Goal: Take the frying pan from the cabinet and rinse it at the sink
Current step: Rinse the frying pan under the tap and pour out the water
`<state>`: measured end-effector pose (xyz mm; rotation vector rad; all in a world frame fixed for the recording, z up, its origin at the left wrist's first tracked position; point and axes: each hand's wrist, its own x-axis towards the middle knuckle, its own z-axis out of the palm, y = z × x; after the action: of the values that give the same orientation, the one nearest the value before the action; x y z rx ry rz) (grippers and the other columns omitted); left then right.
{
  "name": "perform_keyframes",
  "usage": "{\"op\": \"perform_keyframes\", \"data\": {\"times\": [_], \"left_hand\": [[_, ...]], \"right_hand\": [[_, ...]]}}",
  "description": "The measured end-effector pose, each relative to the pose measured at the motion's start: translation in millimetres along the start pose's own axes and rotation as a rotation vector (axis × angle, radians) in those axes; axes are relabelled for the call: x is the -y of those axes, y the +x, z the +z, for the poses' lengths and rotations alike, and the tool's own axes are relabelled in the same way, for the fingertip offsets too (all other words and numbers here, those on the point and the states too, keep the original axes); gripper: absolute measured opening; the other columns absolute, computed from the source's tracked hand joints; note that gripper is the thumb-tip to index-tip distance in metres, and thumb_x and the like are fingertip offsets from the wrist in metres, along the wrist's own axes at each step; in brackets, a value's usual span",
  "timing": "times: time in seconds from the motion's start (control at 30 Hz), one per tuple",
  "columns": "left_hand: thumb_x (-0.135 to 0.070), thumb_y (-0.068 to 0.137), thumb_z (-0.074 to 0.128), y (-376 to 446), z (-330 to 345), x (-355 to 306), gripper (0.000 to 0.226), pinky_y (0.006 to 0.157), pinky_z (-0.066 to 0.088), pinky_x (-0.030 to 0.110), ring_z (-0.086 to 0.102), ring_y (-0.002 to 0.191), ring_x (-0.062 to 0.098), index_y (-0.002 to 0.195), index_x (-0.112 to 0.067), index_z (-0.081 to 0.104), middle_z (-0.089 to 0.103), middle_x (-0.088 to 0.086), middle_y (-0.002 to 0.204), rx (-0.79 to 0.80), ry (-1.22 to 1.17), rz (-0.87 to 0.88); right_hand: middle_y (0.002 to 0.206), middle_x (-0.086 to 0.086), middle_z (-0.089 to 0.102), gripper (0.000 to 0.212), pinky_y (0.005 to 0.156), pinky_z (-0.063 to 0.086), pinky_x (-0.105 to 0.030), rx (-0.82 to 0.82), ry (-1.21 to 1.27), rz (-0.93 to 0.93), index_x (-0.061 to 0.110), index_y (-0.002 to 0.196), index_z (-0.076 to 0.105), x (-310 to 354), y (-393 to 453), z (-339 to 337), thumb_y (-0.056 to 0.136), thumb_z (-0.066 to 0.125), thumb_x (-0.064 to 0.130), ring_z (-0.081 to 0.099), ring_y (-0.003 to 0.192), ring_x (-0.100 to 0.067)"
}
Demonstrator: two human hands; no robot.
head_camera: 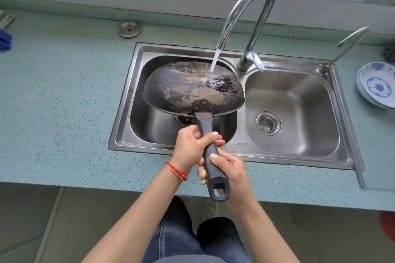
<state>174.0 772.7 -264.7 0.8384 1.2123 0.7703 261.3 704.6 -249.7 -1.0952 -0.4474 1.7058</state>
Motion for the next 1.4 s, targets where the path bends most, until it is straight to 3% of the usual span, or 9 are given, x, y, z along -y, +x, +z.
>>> {"op": "perform_keyframes", "data": {"times": [0.1, 0.2, 0.3, 0.43, 0.63, 0.83, 0.97, 1.13, 1.4], "left_hand": [[-0.005, 0.081, 0.063, -3, -2, -1, 0.012, 0.059, 0.051, 0.035, 0.072, 0.064, 0.016, 0.081, 0.004, 0.054, 0.071, 0.003, 0.063, -0.005, 0.048, 0.003], [-0.004, 0.079, 0.064, -6, -2, -2, 0.020, 0.068, 0.051, 0.053, 0.071, 0.061, 0.014, 0.085, 0.013, 0.055, 0.069, 0.027, 0.077, -0.026, 0.088, -0.004], [-0.006, 0.078, 0.065, -6, -2, -2, 0.026, 0.044, 0.049, 0.031, 0.072, 0.064, 0.017, 0.090, 0.016, 0.056, 0.065, 0.039, 0.088, -0.040, 0.149, -0.009], [-0.006, 0.079, 0.065, -6, -3, -2, 0.016, 0.035, 0.043, 0.020, 0.072, 0.064, 0.016, 0.086, -0.001, 0.053, 0.066, 0.037, 0.089, -0.033, 0.145, 0.002], [-0.005, 0.080, 0.064, -11, -3, -2, 0.013, 0.070, 0.051, 0.053, 0.071, 0.063, 0.015, 0.076, 0.001, 0.053, 0.069, 0.020, 0.078, -0.019, 0.121, 0.013], [-0.001, 0.083, 0.058, -14, -6, -1, 0.008, 0.057, 0.057, 0.027, 0.072, 0.067, 0.019, 0.076, 0.001, 0.057, 0.070, 0.014, 0.075, -0.003, -0.076, 0.011], [-0.001, 0.084, 0.056, -14, -3, 8, 0.014, 0.059, 0.058, 0.027, 0.072, 0.067, 0.019, 0.087, 0.011, 0.059, 0.073, 0.010, 0.068, -0.026, -0.272, -0.033], [-0.003, 0.086, 0.051, -20, 2, 10, 0.014, 0.060, 0.057, 0.025, 0.071, 0.068, 0.016, 0.081, 0.005, 0.062, 0.073, 0.008, 0.066, -0.014, -0.459, -0.075], [-0.002, 0.084, 0.056, -24, 1, 8, 0.009, 0.062, 0.059, 0.029, 0.072, 0.070, 0.018, 0.078, 0.004, 0.061, 0.073, 0.007, 0.067, -0.062, -0.411, -0.048]], "right_hand": [[0.069, -0.012, 0.059, 0.016, 0.042, 0.049, -0.024, 0.008, 0.063, -0.006, 0.000, 0.087, 0.060, -6, -2, 3, 0.078, 0.053, 0.011, 0.056, 0.051, -0.020], [0.069, -0.011, 0.058, 0.017, 0.042, 0.049, -0.023, 0.009, 0.115, -0.015, 0.000, 0.088, 0.060, -10, -5, 5, 0.078, 0.052, 0.012, 0.056, 0.050, -0.018], [0.068, -0.011, 0.058, 0.018, 0.042, 0.049, -0.022, 0.010, 0.151, -0.019, -0.001, 0.088, 0.059, -12, -6, 6, 0.078, 0.052, 0.012, 0.056, 0.050, -0.017], [0.068, -0.011, 0.057, 0.018, 0.042, 0.049, -0.022, 0.007, 0.152, -0.025, -0.001, 0.087, 0.059, -14, -6, 6, 0.078, 0.051, 0.012, 0.056, 0.050, -0.017], [0.070, -0.013, 0.056, 0.019, 0.044, 0.050, -0.023, 0.020, 0.097, -0.039, -0.003, 0.090, 0.058, -13, -9, 5, 0.079, 0.052, 0.012, 0.056, 0.052, -0.019], [0.063, -0.011, 0.060, 0.012, 0.043, 0.050, -0.026, 0.015, -0.098, -0.062, 0.002, 0.076, 0.061, -4, -10, 10, 0.077, 0.051, 0.010, 0.057, 0.048, -0.020], [0.063, -0.009, 0.064, 0.013, 0.052, 0.051, -0.030, -0.010, -0.266, -0.053, 0.005, 0.072, 0.063, -1, -7, 6, 0.075, 0.053, 0.011, 0.058, 0.051, -0.023], [0.054, -0.003, 0.065, 0.018, 0.054, 0.051, -0.028, -0.024, -0.443, -0.038, 0.001, 0.072, 0.064, 6, -7, 6, 0.072, 0.053, 0.015, 0.058, 0.049, -0.016], [0.060, -0.009, 0.064, 0.016, 0.048, 0.051, -0.027, 0.023, -0.336, -0.021, 0.003, 0.072, 0.065, 8, -12, 7, 0.075, 0.052, 0.012, 0.059, 0.049, -0.020]]}}
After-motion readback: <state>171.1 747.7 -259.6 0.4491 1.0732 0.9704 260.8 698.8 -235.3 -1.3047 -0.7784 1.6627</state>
